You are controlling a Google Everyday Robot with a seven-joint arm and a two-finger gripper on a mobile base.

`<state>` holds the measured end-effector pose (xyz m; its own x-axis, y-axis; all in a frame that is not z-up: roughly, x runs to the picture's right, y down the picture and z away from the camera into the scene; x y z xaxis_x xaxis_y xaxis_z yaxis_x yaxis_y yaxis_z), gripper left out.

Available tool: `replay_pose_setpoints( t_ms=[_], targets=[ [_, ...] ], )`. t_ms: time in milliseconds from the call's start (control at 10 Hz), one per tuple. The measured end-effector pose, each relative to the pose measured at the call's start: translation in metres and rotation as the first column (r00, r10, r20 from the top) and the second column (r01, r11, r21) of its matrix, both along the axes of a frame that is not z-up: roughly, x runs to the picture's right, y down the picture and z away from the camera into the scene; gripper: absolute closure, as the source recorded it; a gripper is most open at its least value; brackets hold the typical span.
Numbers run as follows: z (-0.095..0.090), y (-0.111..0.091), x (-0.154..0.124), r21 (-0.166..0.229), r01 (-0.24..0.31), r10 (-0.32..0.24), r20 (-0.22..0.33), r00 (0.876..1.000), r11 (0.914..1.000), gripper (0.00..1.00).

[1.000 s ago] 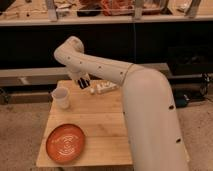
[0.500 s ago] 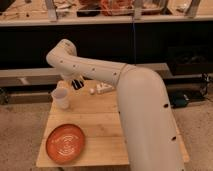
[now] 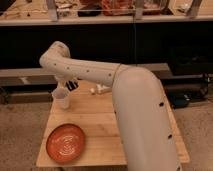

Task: Place the eraser in the ceramic cup

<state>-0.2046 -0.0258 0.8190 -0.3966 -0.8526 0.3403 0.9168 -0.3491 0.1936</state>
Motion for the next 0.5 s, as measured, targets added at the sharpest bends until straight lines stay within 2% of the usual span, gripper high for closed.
replay_pose_setpoints(
  t_ms=[500],
  targets=[
    [0.001, 0.002, -0.010, 0.008, 0.003, -0.003, 0.020, 1.000, 1.0000, 1.00]
  ],
)
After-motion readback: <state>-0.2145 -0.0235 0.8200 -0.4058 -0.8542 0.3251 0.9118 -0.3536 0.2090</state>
